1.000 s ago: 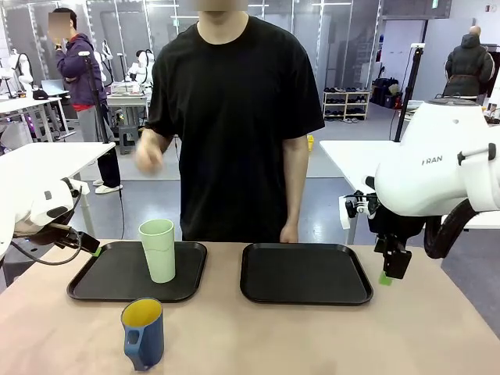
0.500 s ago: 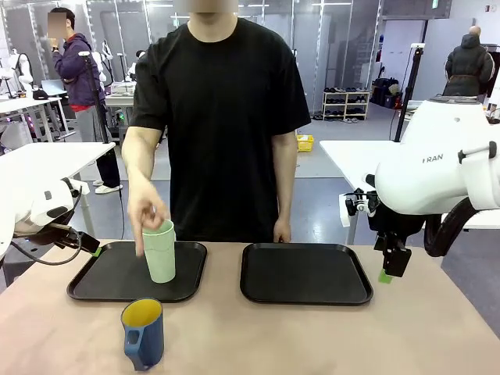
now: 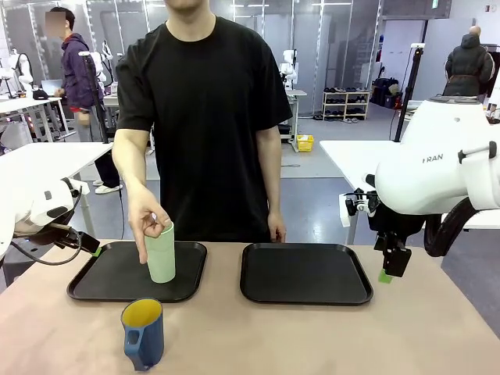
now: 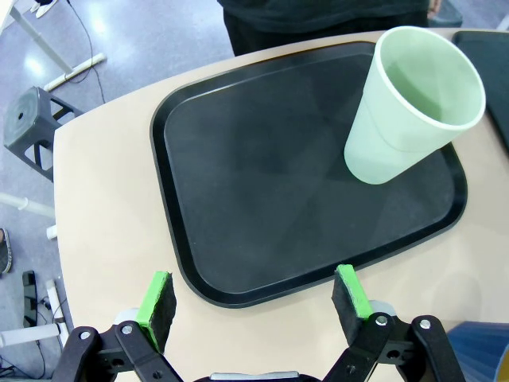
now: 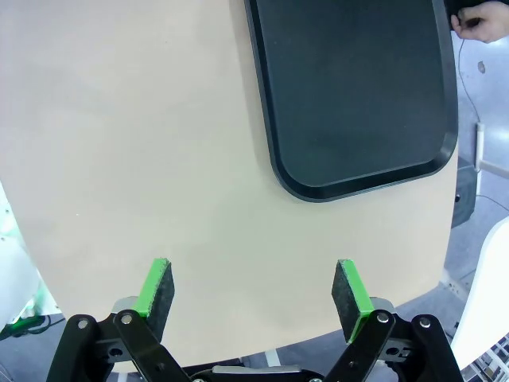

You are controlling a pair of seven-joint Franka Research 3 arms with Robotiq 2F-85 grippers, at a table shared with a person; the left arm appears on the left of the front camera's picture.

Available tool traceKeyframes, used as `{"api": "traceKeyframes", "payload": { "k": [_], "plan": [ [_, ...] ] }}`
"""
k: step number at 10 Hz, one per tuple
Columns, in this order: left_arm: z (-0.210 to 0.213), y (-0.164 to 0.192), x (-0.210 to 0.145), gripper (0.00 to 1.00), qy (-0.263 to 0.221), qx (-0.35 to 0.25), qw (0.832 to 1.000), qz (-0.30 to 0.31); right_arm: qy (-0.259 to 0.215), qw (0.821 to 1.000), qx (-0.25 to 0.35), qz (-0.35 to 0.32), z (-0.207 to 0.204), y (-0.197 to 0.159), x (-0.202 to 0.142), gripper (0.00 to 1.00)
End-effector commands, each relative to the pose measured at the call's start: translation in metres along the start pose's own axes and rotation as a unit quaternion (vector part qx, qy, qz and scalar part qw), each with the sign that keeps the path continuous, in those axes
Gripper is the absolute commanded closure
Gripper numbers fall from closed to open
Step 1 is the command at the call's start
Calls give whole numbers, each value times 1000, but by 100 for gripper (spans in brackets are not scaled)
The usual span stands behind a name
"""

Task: Sort and store the cups by type.
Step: Pick up the Handle plastic cup and place it into the empty Flat Tray.

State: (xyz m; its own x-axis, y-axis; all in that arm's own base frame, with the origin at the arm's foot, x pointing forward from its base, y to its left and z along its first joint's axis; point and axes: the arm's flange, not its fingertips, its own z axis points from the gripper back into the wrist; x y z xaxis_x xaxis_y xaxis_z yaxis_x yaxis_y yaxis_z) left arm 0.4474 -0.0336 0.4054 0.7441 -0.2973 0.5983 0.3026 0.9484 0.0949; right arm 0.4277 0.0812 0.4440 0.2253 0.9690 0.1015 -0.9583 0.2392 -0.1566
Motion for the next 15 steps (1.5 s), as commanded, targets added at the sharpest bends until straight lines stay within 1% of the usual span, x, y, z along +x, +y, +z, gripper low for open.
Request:
{"api": "traceKeyframes", "payload": {
  "k": [1, 7, 9, 10, 11, 12, 13, 14, 15],
  "plan": [
    [1, 1, 1, 0, -1, 2, 1000, -2, -1, 1000, -5, -7, 1, -1, -1, 0],
    [0, 0, 0, 0, 0, 0, 1000, 0, -1, 1000, -5, -7, 1, -1, -1, 0],
    [11, 24, 9, 0, 10, 3, 998, -59, -1, 1000, -5, -7, 1, -1, -1, 0],
    [16, 35, 10, 0, 17, 5, 990, -138, -1, 1000, -5, -7, 1, -1, -1, 0],
    [21, 39, 6, 0, 52, 3, 970, -236, -1, 1000, -5, -7, 1, -1, -1, 0],
    [26, 41, 2, 0, 75, -22, 959, -272, -1, 1000, -5, -7, 1, -1, -1, 0],
    [30, 43, -6, 0, 105, -30, 930, -351, -1, 1000, -5, -7, 1, -1, -1, 0],
    [35, 41, -12, 0, 112, -47, 899, -421, -1, 1000, -5, -7, 1, -1, -1, 0],
    [37, 39, -17, 0, 112, -51, 881, -457, -1, 1000, -5, -7, 1, -1, -1, 0]
  ]
}}
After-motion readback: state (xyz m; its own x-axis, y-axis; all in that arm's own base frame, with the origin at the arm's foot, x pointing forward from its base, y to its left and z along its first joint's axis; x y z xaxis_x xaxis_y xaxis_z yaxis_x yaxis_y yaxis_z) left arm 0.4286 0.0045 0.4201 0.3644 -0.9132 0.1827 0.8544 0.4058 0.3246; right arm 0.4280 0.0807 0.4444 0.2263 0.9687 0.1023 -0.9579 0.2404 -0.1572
